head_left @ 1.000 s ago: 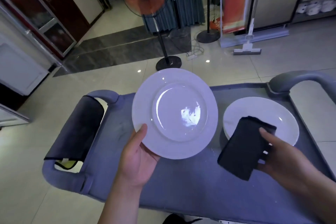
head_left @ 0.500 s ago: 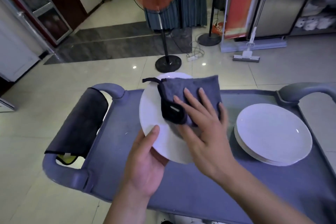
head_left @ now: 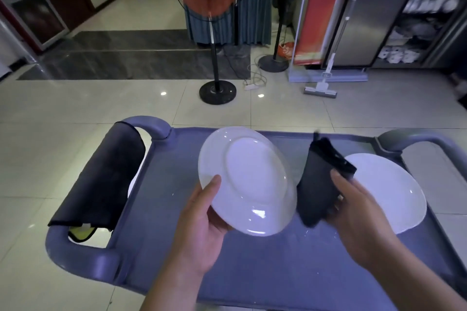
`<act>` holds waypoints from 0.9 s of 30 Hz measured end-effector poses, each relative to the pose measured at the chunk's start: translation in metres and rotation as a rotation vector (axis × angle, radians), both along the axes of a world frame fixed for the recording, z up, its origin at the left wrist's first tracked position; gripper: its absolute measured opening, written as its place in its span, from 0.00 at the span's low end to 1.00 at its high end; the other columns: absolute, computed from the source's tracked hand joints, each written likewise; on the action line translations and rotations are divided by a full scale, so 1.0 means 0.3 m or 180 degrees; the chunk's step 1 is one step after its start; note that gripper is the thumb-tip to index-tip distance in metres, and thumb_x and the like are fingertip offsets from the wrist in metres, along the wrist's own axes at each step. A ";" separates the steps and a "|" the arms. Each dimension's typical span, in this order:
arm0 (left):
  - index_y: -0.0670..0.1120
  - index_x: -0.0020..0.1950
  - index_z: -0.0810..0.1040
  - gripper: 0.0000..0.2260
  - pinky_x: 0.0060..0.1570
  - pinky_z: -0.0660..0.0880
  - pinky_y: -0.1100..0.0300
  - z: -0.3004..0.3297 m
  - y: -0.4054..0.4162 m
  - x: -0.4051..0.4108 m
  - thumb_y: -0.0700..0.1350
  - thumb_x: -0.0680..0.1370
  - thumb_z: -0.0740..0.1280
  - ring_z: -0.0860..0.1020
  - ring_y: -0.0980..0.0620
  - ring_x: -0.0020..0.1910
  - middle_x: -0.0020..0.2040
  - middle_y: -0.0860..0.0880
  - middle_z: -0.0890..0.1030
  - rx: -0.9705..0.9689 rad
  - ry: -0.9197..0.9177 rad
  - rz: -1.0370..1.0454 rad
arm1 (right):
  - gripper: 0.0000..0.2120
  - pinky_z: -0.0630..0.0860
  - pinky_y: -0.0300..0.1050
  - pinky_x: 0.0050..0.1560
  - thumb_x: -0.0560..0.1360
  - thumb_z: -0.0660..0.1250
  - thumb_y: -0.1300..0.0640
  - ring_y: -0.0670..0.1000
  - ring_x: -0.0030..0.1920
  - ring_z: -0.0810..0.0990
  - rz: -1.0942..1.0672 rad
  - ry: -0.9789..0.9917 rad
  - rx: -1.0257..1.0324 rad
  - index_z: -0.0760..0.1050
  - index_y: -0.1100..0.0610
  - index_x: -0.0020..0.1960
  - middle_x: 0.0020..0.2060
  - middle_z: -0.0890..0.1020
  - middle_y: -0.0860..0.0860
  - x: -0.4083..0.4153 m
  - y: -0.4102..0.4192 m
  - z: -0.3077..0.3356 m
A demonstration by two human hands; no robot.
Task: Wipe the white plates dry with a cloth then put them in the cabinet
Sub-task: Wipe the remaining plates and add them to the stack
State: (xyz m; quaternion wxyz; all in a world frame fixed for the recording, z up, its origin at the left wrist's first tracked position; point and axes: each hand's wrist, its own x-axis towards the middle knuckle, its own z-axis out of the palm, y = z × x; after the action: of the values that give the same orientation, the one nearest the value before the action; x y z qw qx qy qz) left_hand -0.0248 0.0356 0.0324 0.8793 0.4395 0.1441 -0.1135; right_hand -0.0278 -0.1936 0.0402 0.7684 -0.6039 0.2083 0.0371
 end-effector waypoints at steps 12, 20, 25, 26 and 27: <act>0.45 0.55 0.88 0.12 0.48 0.83 0.55 0.003 0.115 -0.014 0.43 0.74 0.71 0.85 0.44 0.55 0.58 0.40 0.85 -0.0268 -0.0043 -0.0735 | 0.14 0.52 0.49 0.78 0.80 0.69 0.56 0.35 0.78 0.52 0.2619 -0.1594 -0.2672 0.81 0.46 0.64 0.76 0.64 0.35 0.152 0.091 0.176; 0.44 0.66 0.80 0.20 0.54 0.81 0.54 0.015 0.186 0.003 0.47 0.75 0.66 0.83 0.50 0.58 0.61 0.45 0.85 -0.0781 0.0052 -0.0053 | 0.19 0.58 0.58 0.78 0.76 0.69 0.47 0.44 0.77 0.62 0.1148 -0.0860 -0.1434 0.79 0.46 0.66 0.73 0.71 0.37 0.063 0.193 0.050; 0.42 0.72 0.75 0.24 0.41 0.84 0.54 -0.002 0.206 0.018 0.47 0.76 0.66 0.83 0.47 0.57 0.64 0.42 0.83 -0.0687 0.0091 0.0159 | 0.19 0.52 0.37 0.75 0.75 0.65 0.48 0.33 0.77 0.51 0.0184 -0.1044 -0.1484 0.75 0.24 0.58 0.74 0.64 0.30 -0.086 0.453 -0.065; 0.42 0.72 0.75 0.24 0.40 0.83 0.54 -0.008 0.205 0.018 0.47 0.76 0.66 0.84 0.46 0.56 0.64 0.41 0.83 -0.0651 0.0097 0.0182 | 0.19 0.52 0.35 0.73 0.75 0.65 0.47 0.33 0.77 0.50 0.0121 -0.1064 -0.1567 0.75 0.25 0.59 0.75 0.63 0.30 -0.109 0.500 -0.078; 0.42 0.72 0.75 0.25 0.41 0.83 0.54 -0.018 0.208 0.020 0.47 0.76 0.67 0.84 0.46 0.56 0.64 0.40 0.82 -0.0610 0.0117 0.0200 | 0.18 0.51 0.37 0.74 0.75 0.65 0.45 0.34 0.78 0.48 0.0125 -0.1124 -0.1734 0.75 0.28 0.62 0.76 0.61 0.31 -0.131 0.542 -0.091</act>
State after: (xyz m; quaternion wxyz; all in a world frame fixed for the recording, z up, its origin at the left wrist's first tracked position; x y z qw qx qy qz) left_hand -0.0188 0.0982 0.0269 0.9176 0.3465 0.1624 -0.1072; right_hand -0.0670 -0.0310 0.0129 0.6020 -0.7884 0.0624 -0.1105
